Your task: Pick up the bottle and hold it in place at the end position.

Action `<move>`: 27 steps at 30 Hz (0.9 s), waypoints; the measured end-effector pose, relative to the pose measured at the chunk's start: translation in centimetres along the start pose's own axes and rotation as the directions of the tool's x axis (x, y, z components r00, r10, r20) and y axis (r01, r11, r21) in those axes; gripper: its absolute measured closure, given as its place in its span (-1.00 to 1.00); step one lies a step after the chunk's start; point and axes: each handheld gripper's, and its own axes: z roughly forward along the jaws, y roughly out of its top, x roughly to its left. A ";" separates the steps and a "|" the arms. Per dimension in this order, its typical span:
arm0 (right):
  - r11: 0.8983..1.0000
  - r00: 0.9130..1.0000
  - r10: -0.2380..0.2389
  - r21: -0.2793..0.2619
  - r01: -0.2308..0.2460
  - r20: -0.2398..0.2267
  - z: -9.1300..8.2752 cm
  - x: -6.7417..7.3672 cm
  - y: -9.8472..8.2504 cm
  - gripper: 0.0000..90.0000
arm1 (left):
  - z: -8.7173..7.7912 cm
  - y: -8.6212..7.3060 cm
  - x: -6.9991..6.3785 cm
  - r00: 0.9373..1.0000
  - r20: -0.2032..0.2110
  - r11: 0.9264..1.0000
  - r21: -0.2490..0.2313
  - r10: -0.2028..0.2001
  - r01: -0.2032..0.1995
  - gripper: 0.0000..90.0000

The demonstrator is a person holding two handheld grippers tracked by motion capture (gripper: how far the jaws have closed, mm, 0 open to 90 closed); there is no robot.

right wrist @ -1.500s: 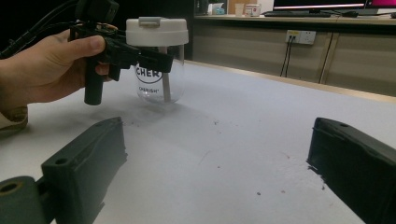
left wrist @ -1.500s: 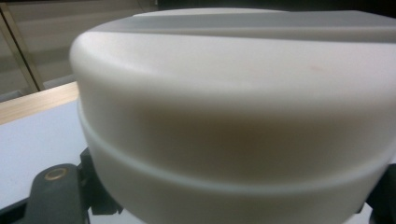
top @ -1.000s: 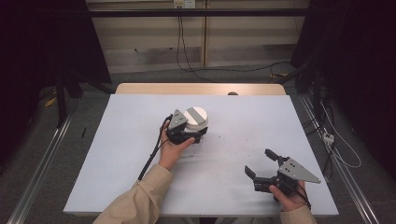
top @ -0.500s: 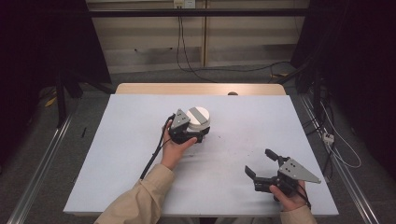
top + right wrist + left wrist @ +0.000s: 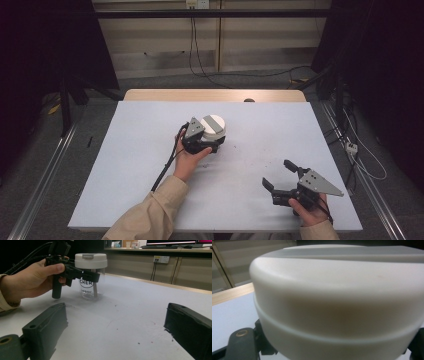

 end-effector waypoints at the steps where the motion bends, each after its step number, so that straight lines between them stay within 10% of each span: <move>1: 1.000 1.000 0.000 0.001 0.000 0.000 0.0 0.0 0.0 -0.91 | 0.0 0.0 0.0 1.000 -0.001 1.000 -0.001 -0.006 0.006 -0.59; 27: 1.000 1.000 0.004 -0.002 -0.004 0.002 0.0 0.0 0.0 -0.91 | 0.7 -0.3 -0.4 1.000 0.003 1.000 0.009 0.020 -0.020 -0.59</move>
